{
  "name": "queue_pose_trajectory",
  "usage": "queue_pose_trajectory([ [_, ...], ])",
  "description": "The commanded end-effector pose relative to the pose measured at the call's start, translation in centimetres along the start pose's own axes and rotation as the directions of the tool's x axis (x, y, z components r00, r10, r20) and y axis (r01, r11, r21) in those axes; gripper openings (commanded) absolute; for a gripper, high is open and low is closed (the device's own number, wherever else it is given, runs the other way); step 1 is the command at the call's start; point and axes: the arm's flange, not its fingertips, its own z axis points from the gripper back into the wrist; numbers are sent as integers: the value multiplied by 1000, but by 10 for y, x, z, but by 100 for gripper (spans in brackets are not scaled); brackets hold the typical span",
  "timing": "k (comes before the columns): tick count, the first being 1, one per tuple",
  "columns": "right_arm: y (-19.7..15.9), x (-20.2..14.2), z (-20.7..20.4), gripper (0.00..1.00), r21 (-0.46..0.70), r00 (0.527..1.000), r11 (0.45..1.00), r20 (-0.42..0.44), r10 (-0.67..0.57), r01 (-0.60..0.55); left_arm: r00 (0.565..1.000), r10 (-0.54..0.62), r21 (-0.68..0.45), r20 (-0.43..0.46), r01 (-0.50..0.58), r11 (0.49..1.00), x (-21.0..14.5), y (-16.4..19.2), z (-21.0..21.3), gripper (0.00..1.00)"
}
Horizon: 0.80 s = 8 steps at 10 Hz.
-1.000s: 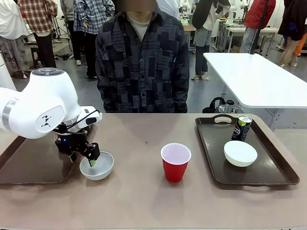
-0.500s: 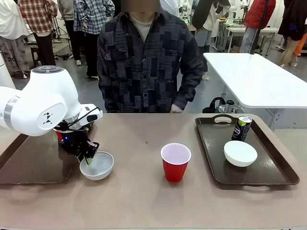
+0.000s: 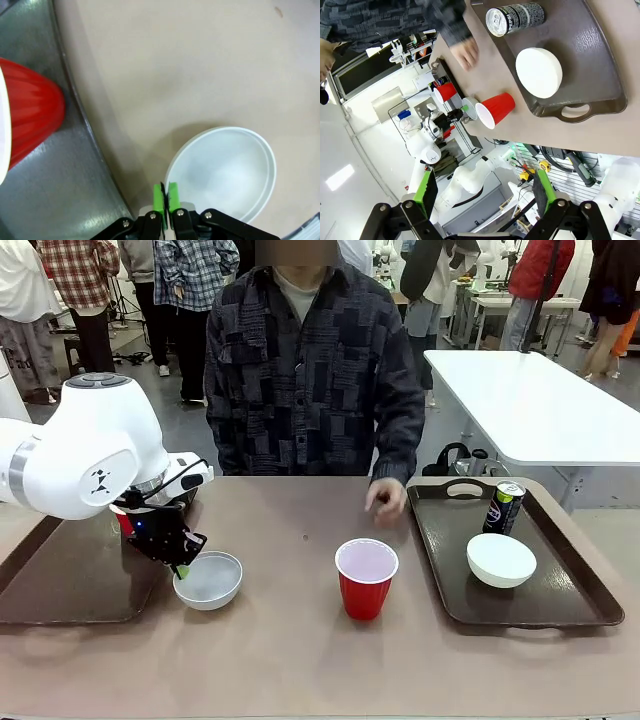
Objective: Prepare tableware on both trays.
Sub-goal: Pick up a Picnic Bowl from the table and place it on a Handle tray.
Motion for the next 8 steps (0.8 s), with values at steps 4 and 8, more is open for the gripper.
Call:
queue_pose_trajectory([
  [4, 1, -1, 0, 100, 5, 1000, 1000, -2, -1, 1, 997, -6, -113, 75, 15, 993, -28, 54, 91, 0],
  [8, 1, -1, 0, 100, 5, 1000, 1000, -2, -1, 1, 986, 137, -147, 98, -122, 982, -37, 153, 106, 0],
])
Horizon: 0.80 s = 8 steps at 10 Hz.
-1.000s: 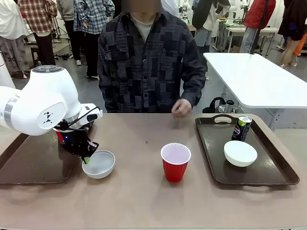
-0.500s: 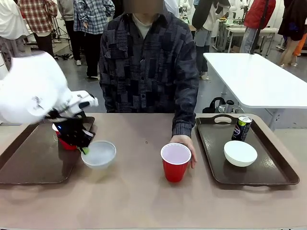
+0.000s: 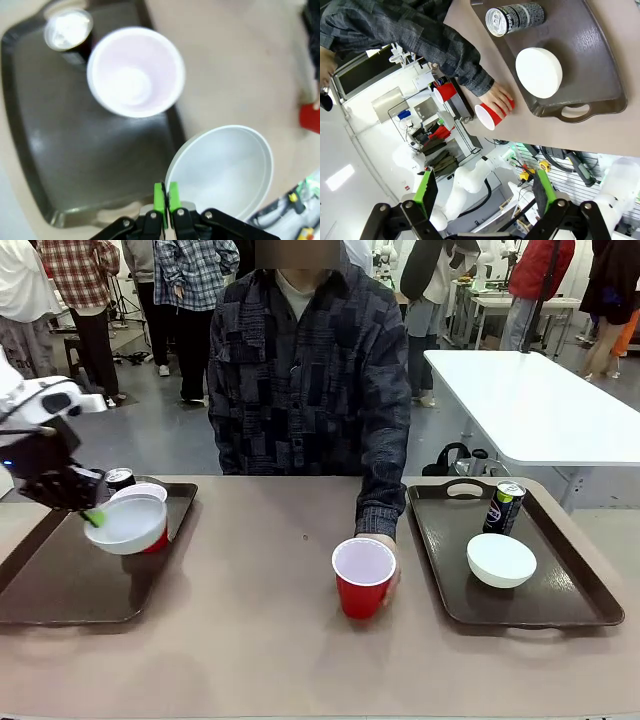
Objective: Prepare tableware on both trays.
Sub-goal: Pick up a Picnic Bowl from the table and place it on a Handle tray.
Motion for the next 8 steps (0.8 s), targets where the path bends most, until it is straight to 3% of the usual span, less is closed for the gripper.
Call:
queue_pose_trajectory([
  [1, 2, -1, 0, 100, 6, 1000, 1000, -2, 0, 0, 999, 41, 11, 10, -41, 999, 0, 37, -3, 0],
  [4, 2, -1, 0, 100, 6, 1000, 1000, -2, 0, 0, 995, 89, 74, 40, -91, 993, -4, 78, 6, 0],
  [6, 2, -1, 0, 100, 6, 1000, 1000, -2, 0, 0, 992, 114, 94, 57, -119, 988, 0, 77, 3, 0],
  [7, 2, -1, 0, 100, 6, 1000, 1000, -2, 0, 0, 988, 131, 95, 86, -139, 986, 4, 59, -3, 0],
  [8, 2, -1, 0, 100, 6, 1000, 1000, -2, 0, 0, 993, 109, 66, 39, -112, 992, -4, 83, 11, 0],
])
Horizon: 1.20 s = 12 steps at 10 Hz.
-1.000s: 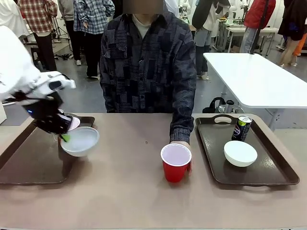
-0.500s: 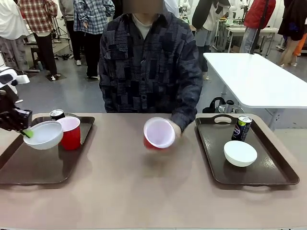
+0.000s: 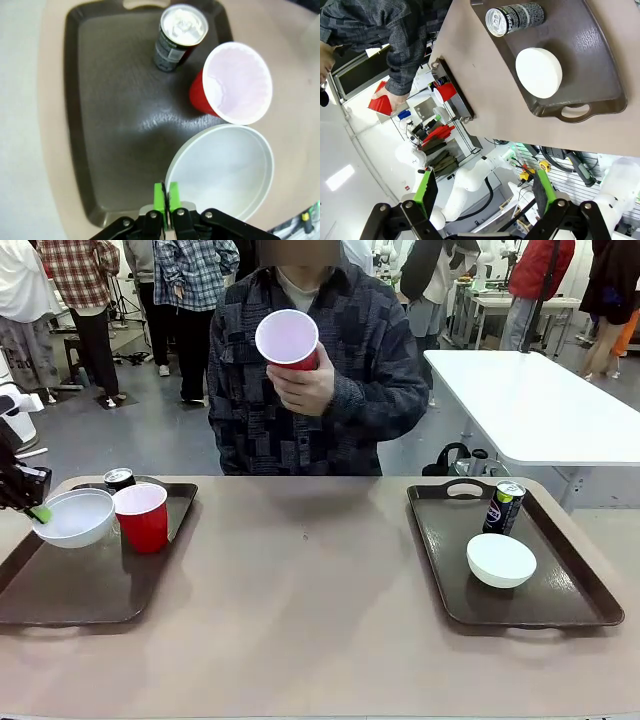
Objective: Prepare tableware on both trays.
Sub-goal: Pick up a Picnic Bowl from the table and place it on a Handle tray.
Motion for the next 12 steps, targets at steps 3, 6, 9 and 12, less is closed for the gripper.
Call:
queue_pose_trajectory([
  [3, 1, -1, 0, 100, 6, 1000, 1000, -2, 0, 0, 998, -58, 40, -26, 59, 997, -4, -3, -14, 4],
  [6, 1, -1, 0, 100, 6, 1000, 1000, -2, 0, 0, 990, -58, 103, -127, 71, 992, 0, 13, -54, 4],
  [9, 1, -1, 0, 100, 6, 1000, 1000, -2, 0, 0, 983, -59, 188, -172, 92, 978, 7, 18, -92, 4],
  [12, 1, -1, 0, 100, 6, 1000, 1000, -2, 0, 0, 981, -26, 205, -191, 66, 976, 18, 20, -118, 4],
])
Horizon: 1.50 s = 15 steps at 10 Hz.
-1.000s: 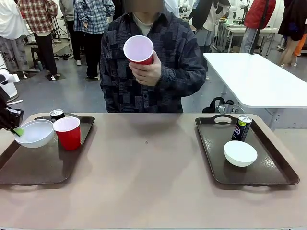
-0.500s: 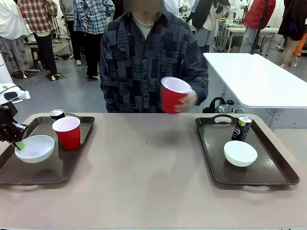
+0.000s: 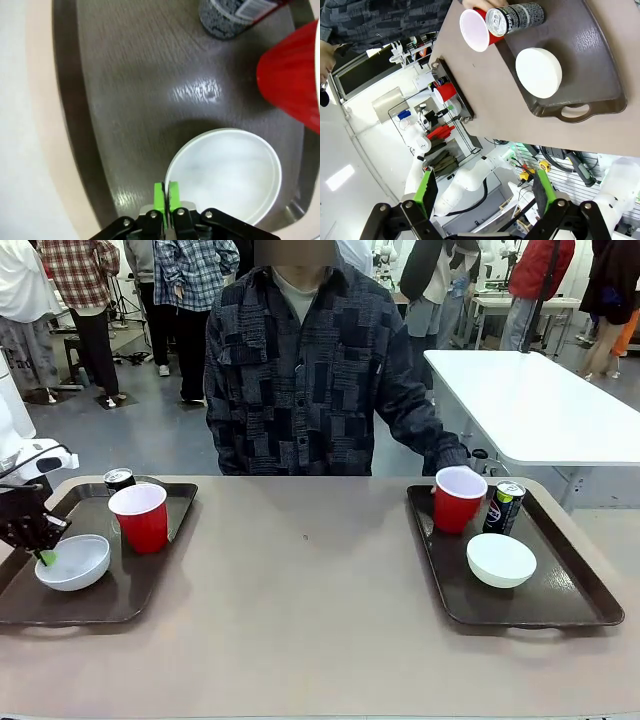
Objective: Prepare tableware on both trays.
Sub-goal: Pick up a Picnic Bowl from the table and place it on a Handle tray.
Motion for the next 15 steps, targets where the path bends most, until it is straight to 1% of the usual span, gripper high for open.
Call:
queue_pose_trajectory([
  [1, 1, -1, 0, 100, 6, 1000, 1000, -2, 0, 0, 1000, 1, 27, -4, -1, 1000, 5, 1, -18, 4],
  [2, 1, -1, 0, 100, 6, 1000, 1000, -2, 0, 0, 1000, 6, 26, 1, -6, 1000, 6, 1, -17, 49],
  [3, 1, -1, 0, 100, 6, 1000, 1000, -2, 0, 0, 1000, 8, 22, -2, -8, 1000, 6, 1, -15, 59],
  [4, 1, -1, 0, 100, 6, 1000, 1000, -2, 0, 0, 1000, 8, 19, -8, -8, 1000, 5, 2, -12, 100],
  [5, 1, -1, 0, 100, 6, 1000, 1000, -2, 0, 0, 1000, 7, 9, -13, -7, 1000, 3, 2, -6, 77],
  [6, 1, -1, 0, 100, 6, 1000, 1000, -2, 0, 0, 1000, -7, -3, -10, 7, 1000, -1, 2, 4, 100],
  [7, 1, -1, 0, 100, 6, 1000, 1000, -2, 0, 0, 1000, -10, -11, 3, 10, 1000, -6, -1, 18, 96],
  [8, 1, -1, 0, 100, 6, 1000, 1000, -2, 0, 0, 1000, -16, -15, 12, 16, 1000, -11, -6, 33, 100],
  [10, 1, -1, 0, 100, 6, 1000, 1000, -2, 0, 0, 1000, -13, -27, 17, 13, 1000, -19, -13, 56, 100],
  [11, 1, -1, 0, 100, 6, 1000, 1000, -2, 0, 0, 1000, -9, -39, 19, 10, 999, -26, -17, 67, 81],
  [13, 1, -1, 0, 100, 6, 1000, 1000, -2, 0, 0, 999, 32, -50, 9, -31, 998, -36, -22, 85, 99],
  [15, 1, -1, 0, 100, 6, 1000, 1000, -2, 0, 0, 998, 65, -50, 23, -63, 997, -49, -23, 102, 100],
])
